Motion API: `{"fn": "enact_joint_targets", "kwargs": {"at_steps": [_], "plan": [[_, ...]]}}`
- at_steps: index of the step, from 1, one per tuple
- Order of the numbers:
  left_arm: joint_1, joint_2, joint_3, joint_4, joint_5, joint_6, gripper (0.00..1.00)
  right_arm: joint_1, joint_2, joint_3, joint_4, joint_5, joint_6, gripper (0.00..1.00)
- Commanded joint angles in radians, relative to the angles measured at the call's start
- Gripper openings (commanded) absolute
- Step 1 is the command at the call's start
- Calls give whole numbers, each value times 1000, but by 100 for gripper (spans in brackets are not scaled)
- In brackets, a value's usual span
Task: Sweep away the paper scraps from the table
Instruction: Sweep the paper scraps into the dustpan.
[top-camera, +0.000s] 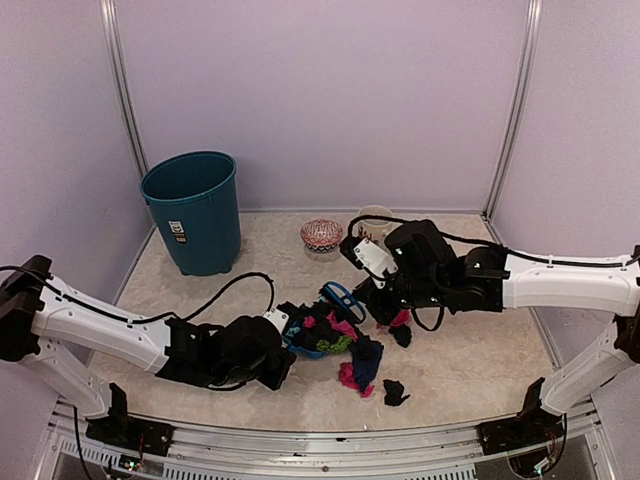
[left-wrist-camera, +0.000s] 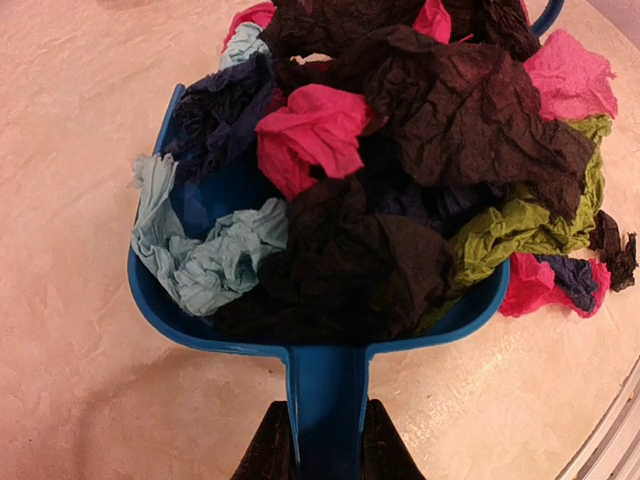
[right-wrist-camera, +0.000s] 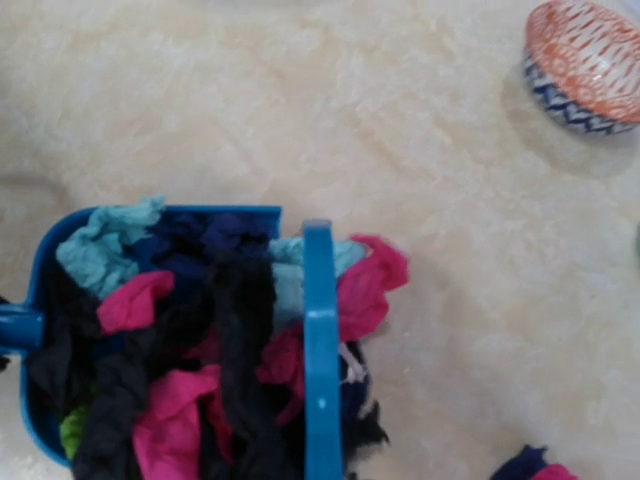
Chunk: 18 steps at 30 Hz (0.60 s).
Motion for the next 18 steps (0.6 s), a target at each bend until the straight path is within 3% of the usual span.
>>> {"fn": "enact_joint_targets", "kwargs": {"at_steps": [1,18], "plan": [[-13,-51,-15,16,-56,14,0,9,-65,5,16,68,26,0],[-60,-152,-28,-10,-174,14,0,9,-215,-63,85,247,84,0]]}}
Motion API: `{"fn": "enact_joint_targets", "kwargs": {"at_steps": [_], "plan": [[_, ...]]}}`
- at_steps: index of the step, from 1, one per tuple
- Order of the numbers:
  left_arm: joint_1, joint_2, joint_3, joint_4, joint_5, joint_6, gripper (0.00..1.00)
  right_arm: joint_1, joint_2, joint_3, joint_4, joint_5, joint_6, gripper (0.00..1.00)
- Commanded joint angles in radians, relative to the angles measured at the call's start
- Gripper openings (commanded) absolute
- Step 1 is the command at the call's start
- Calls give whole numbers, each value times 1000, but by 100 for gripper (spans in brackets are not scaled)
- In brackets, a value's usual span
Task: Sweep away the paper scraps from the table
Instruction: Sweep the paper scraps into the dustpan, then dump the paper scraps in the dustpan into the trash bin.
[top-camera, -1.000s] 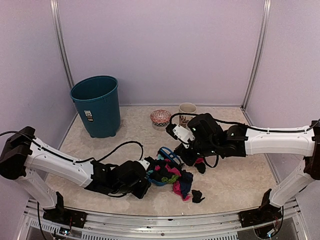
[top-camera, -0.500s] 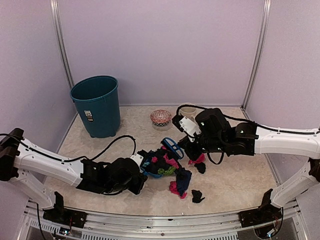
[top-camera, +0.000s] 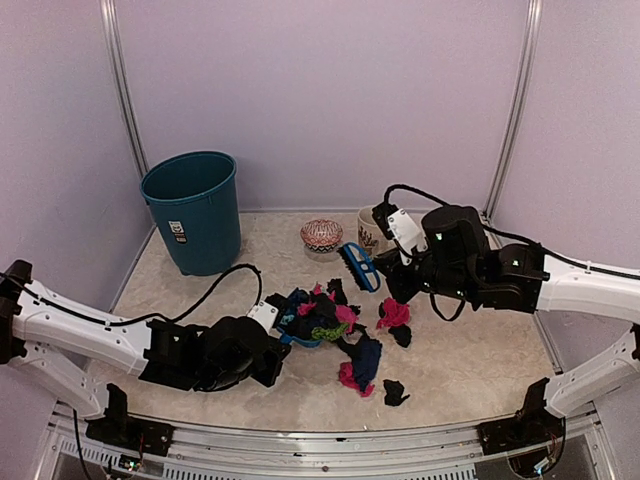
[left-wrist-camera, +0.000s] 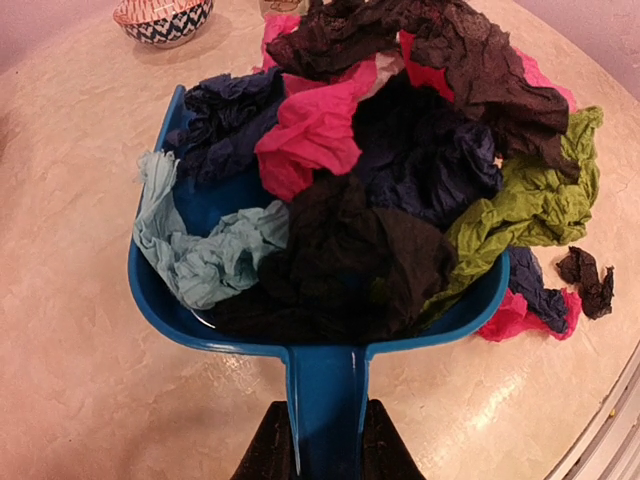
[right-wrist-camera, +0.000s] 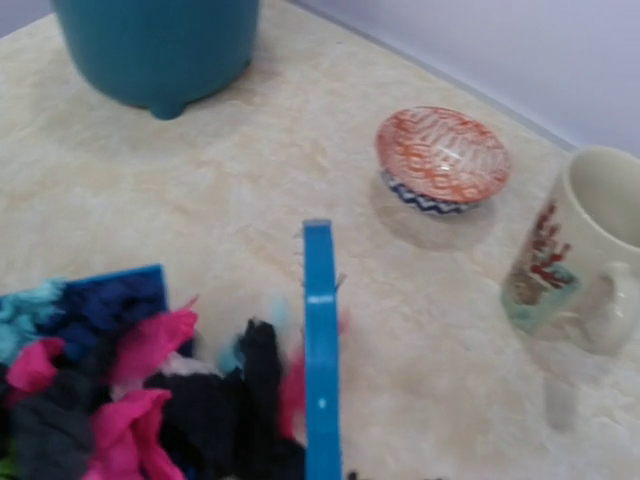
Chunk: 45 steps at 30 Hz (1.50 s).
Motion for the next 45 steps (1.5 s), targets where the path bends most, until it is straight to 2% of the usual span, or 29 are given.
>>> {"fn": "enact_joint_targets", "kwargs": {"at_steps": [1,9,25,34,45], "plan": [[-15,-48,0,-14,-60,8,0,8,-52,-38,32,96,34,0],[-17,-99,55,-105,-95,29,0,8,-116,-110,41,217,75,0],[23,-112,270,-379,-143,52,0,-9,-149,-182,66,222,95,0],[103,-155,396,-511,-104,72,0,-20,-153,-199,78,210,89,0],[265,-136,609,-704,-54,127,0,-32,-150,-212,100,187,86,0]]}}
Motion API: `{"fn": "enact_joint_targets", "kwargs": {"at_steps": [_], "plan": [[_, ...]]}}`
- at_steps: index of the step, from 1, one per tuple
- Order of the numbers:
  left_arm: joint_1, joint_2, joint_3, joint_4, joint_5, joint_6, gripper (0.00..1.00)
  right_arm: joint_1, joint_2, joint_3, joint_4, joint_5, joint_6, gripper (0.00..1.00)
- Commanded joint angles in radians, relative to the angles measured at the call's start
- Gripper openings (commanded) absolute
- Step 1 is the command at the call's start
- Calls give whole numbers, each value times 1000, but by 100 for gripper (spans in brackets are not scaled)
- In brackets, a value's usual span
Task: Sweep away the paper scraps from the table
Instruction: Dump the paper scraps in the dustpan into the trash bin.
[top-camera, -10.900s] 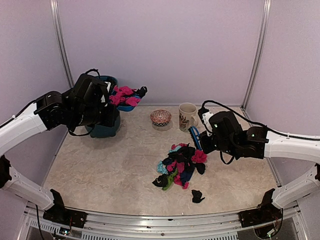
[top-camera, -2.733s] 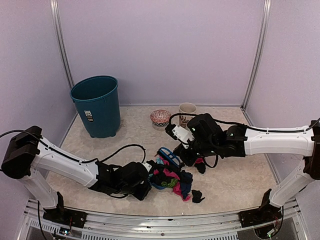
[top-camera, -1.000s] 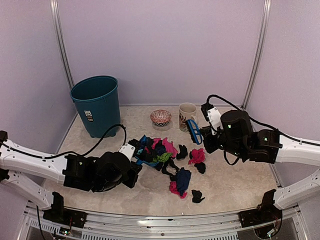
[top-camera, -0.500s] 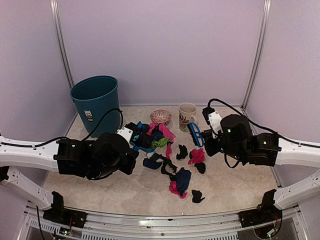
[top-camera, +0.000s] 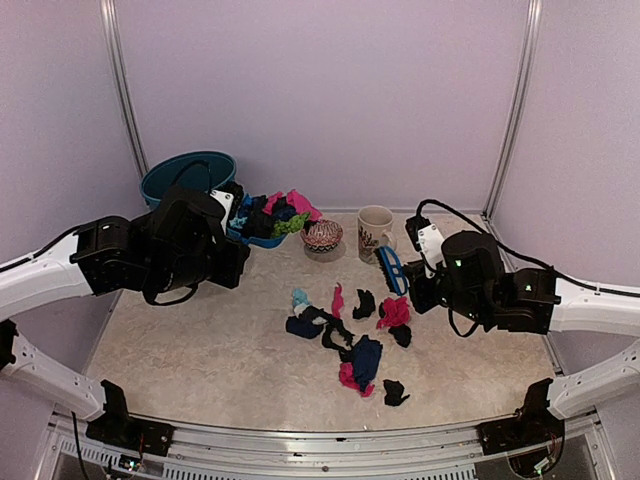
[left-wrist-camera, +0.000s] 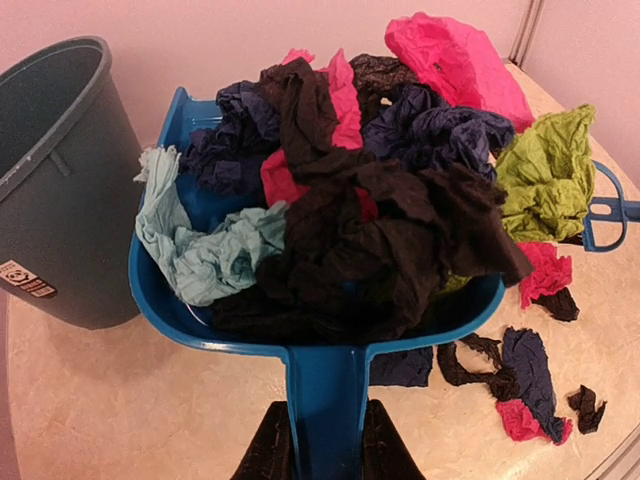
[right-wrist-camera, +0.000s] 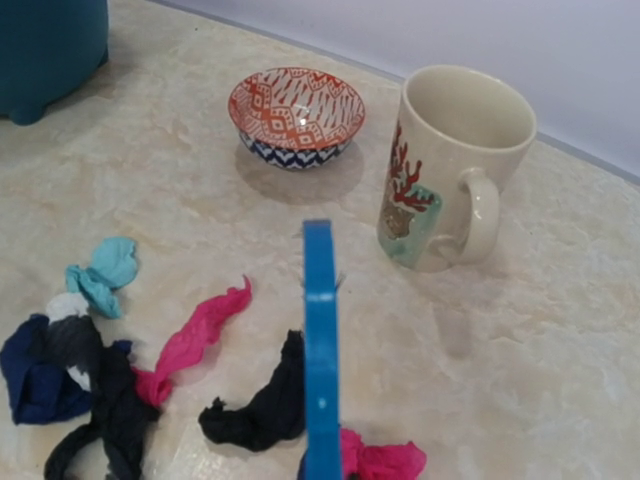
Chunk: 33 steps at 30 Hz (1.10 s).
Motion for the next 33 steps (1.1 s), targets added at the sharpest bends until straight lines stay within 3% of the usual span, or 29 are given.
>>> {"fn": "enact_joint_targets", "kwargs": {"at_steps": [1,12,22,33], "plan": [[69,5,92,-109,20,53,0,-11,-17,-13,33,-10,4,0],[337,-1,213,-160,138,158,0,-24,-6,-25,48,-34,5,0],[521,74,350,-186,150,228,0,-35,-8,-39,59,-49,4,0],[619,188,405,-206,-92,286,0,-54,-21,-63,76,-68,0,0]]}}
